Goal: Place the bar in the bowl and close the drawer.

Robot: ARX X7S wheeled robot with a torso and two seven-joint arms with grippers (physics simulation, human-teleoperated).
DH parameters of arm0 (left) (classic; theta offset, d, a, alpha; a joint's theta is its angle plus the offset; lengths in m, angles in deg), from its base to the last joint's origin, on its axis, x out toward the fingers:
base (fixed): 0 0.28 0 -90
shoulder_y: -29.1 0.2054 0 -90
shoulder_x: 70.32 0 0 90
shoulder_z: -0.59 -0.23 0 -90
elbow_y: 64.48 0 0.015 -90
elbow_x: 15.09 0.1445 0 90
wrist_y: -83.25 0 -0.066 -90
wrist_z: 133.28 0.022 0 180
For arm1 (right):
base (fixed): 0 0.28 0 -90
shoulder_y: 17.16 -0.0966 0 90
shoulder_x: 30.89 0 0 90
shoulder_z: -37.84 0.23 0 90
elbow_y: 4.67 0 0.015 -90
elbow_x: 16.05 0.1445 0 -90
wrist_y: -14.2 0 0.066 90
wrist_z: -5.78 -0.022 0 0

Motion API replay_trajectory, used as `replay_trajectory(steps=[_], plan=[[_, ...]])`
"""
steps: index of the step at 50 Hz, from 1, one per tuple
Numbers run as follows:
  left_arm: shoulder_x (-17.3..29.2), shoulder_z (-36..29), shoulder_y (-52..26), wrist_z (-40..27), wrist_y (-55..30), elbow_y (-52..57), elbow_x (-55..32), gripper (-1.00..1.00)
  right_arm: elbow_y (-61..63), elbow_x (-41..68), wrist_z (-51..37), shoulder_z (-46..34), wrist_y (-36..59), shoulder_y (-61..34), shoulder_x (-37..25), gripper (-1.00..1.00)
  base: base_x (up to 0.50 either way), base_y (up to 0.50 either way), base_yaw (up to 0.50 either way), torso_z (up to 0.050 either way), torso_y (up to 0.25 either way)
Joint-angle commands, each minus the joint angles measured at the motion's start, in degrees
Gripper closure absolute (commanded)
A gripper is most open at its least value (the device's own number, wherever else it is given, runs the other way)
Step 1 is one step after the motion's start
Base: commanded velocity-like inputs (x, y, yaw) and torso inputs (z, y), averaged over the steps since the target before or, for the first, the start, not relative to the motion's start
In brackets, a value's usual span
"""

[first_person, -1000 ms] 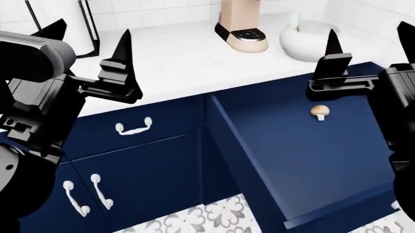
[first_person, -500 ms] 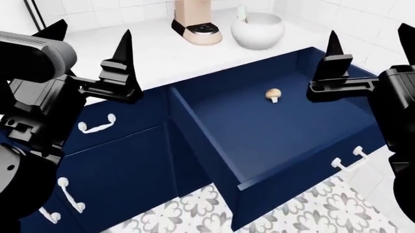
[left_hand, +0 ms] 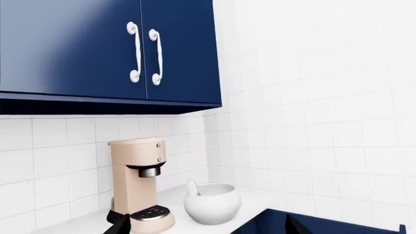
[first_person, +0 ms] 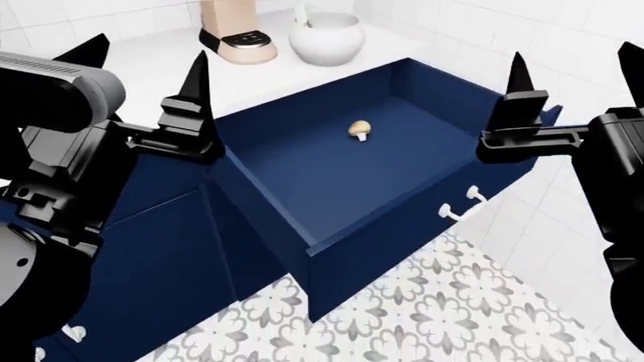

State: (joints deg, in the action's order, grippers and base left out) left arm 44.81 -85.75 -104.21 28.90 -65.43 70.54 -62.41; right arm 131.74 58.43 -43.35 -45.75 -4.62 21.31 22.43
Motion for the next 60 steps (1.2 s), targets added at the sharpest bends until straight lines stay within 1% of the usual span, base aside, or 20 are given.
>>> replay_trajectory(steps=[1, 16, 27, 60], plan=[[0.2, -0.1, 0.2, -0.2, 0.3, 0.1, -0.3, -1.00, 0.5, 0.0, 0.0, 0.4, -0.9, 1.4, -0.4, -1.00, -0.16, 0.12, -0.50, 0.000, 0.000], [0.4, -0.4, 0.8, -0.5, 0.9, -0.1, -0.3, -1.00, 1.9, -1.2, 0.3, 1.6, -3.0, 5.3, -0.8, -1.00, -0.15, 0.13, -0.49, 0.000, 0.000], [0.6, -0.6, 1.0, -0.5, 1.2, -0.1, -0.5, -1.00, 3.9, -1.5, -0.4, 1.4, -3.4, 6.4, -1.2, -1.00, 0.00, 0.02, -0.02, 0.000, 0.000], [1.5, 0.1, 0.3, -1.7, 0.8, 0.2, -2.5, -1.00, 4.5, -0.1, -2.2, 0.2, -3.8, 5.4, -2.1, -1.00, 0.34, 0.37, 0.00, 0.000, 0.000]])
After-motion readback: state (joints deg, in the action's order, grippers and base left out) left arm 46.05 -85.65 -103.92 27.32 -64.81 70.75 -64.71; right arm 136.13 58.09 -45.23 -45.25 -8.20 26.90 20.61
